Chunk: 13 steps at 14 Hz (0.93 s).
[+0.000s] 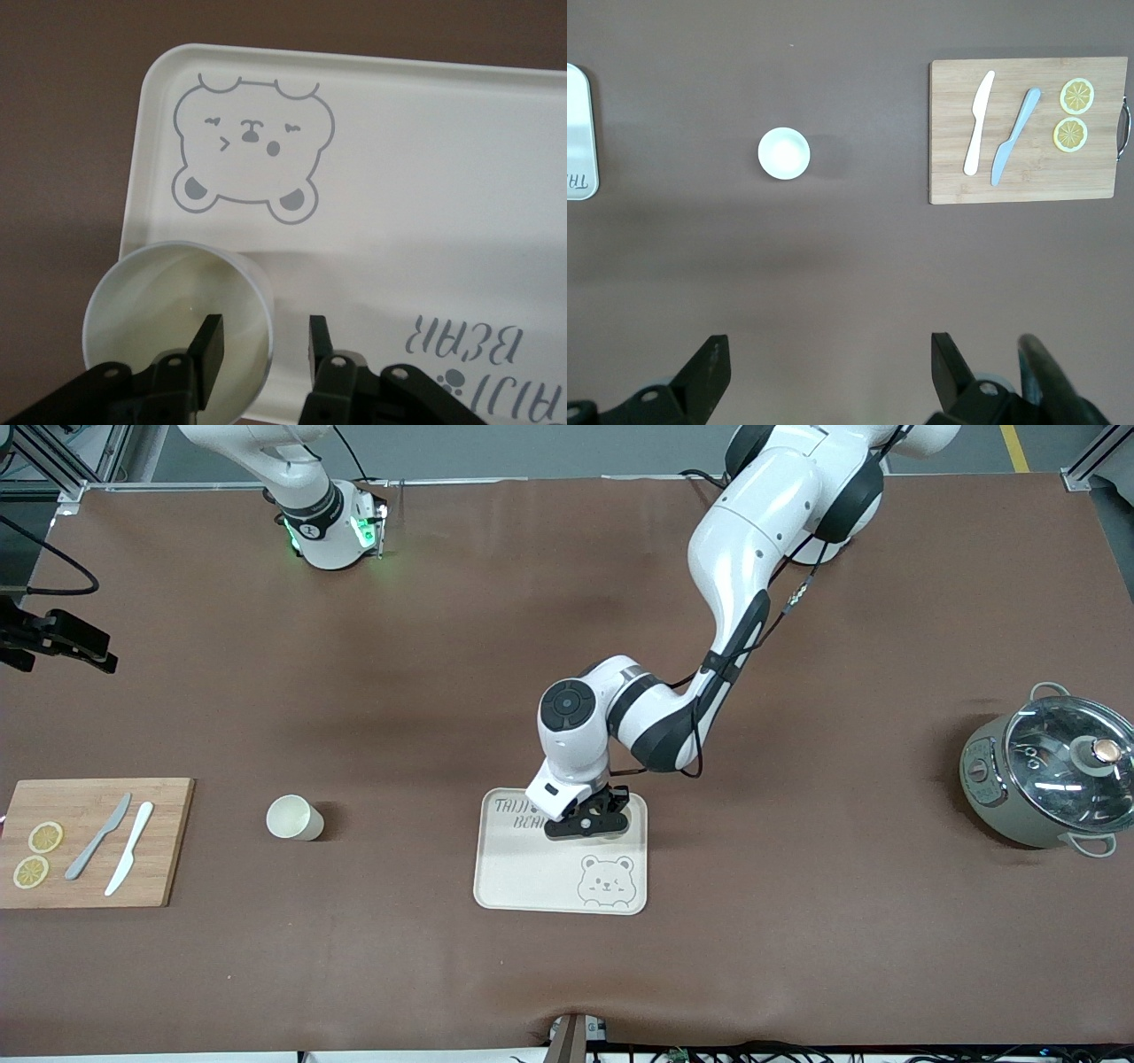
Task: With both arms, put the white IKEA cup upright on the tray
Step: 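Lower the cup onto the tray and open the left gripper, then raise the left gripper and withdraw it back beside the pot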
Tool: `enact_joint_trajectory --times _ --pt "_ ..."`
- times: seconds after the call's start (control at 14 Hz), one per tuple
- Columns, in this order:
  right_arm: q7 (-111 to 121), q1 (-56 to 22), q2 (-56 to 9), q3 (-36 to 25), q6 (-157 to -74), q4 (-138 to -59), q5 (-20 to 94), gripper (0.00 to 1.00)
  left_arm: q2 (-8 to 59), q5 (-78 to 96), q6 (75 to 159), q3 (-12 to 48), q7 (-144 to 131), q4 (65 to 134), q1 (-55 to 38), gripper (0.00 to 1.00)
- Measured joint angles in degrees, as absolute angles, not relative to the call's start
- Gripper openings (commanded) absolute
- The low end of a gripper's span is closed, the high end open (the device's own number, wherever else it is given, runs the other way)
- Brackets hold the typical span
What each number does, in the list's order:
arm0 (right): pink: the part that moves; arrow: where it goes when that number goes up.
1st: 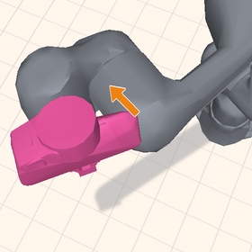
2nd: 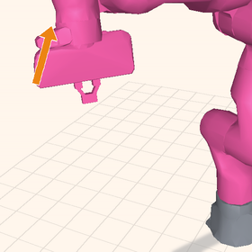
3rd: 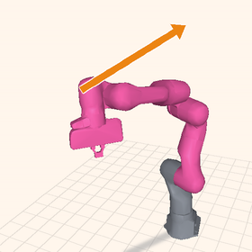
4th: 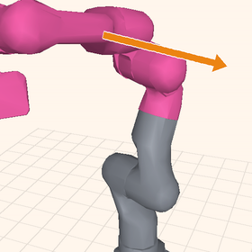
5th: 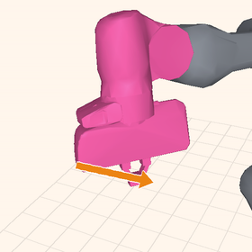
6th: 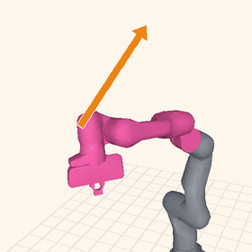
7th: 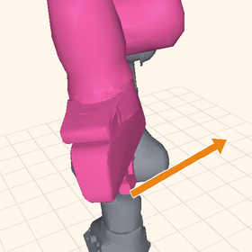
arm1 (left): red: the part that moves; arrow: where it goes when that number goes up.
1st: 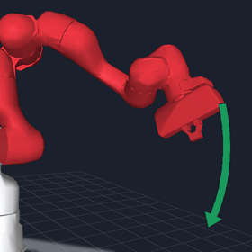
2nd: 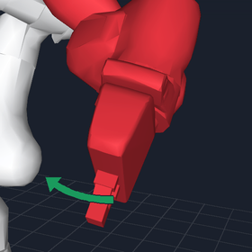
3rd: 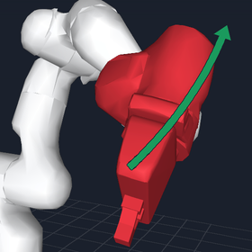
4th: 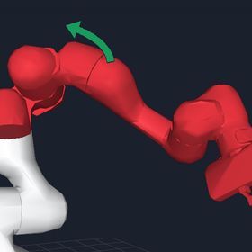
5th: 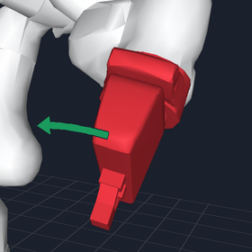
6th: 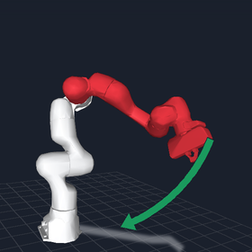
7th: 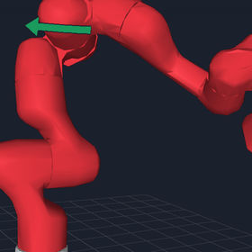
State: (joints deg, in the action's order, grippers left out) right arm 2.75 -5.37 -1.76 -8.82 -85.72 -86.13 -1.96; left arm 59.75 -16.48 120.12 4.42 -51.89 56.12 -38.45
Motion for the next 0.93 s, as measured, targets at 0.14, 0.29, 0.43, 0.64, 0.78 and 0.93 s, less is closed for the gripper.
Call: enact_joint_trajectory --times 0.14,0.29,0.43,0.64,0.78,0.93 --pt "2.8 -5.4 -1.8 -8.8 -85.7 -86.1 -2.0 1.0 59.7 -16.5 120.1 4.4 -51.9 56.1 -38.4 0.44" --pt "2.8 -5.4 -1.8 -8.8 -85.8 -86.1 -2.0 1.0 59.7 -16.5 120.1 4.4 -51.9 56.1 -38.4 0.44" --pt "2.8 -5.4 -1.8 -8.8 -85.9 -86.1 -2.0 1.0 59.7 -16.5 119.7 4.4 -51.9 55.9 -38.4 0.45" --pt "2.8 -5.4 -1.8 -8.8 -85.9 -86.1 -2.0 1.0 59.4 -16.5 117.6 4.4 -51.4 55.1 -38.2 0.46" --pt "2.8 -5.4 -1.8 -8.8 -85.9 -86.1 -2.0 1.0 58.7 -16.5 115.4 4.4 -51.0 54.6 -38.0 0.46" --pt "2.8 -5.4 -1.9 -8.8 -85.9 -86.1 -2.0 1.0 57.6 -16.4 113.0 4.4 -50.7 54.2 -37.8 0.46"
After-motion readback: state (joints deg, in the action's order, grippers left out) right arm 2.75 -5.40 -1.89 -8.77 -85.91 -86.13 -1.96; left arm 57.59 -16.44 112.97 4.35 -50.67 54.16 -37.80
